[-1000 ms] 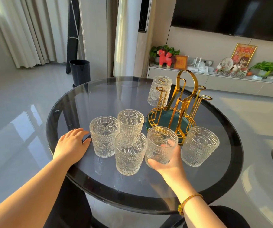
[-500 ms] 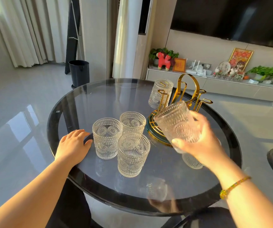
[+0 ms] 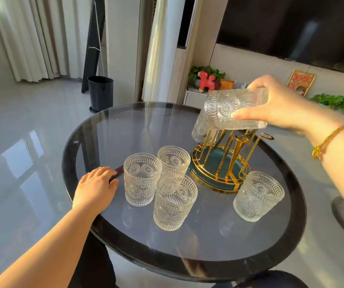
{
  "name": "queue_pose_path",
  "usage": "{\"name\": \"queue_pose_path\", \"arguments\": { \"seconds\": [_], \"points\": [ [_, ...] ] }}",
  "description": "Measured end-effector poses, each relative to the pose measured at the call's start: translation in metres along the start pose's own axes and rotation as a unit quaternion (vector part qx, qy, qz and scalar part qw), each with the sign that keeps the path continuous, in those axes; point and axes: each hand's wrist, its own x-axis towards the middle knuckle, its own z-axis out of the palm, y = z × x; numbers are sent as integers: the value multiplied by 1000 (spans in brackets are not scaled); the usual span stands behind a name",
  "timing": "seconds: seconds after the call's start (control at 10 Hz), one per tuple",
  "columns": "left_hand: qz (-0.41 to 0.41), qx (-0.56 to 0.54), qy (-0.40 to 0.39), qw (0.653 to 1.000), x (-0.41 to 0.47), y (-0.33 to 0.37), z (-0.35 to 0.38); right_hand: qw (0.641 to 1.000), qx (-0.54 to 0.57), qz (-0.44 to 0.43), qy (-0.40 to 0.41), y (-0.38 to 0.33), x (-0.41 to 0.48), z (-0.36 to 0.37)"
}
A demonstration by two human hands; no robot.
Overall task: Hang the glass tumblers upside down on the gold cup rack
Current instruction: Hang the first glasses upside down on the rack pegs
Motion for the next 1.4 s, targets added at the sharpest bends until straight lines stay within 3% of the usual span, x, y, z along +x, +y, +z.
{"name": "queue_pose_path", "arguments": {
  "seconds": [0.5, 1.4],
  "points": [
    [4, 21, -1, 1000, 9, -4, 7, 991, -98, -8, -91, -10, 58, 13],
    [-8, 16, -4, 1000, 7, 0, 5, 988, -114, -38, -101, -15, 53, 7]
  ]
}}
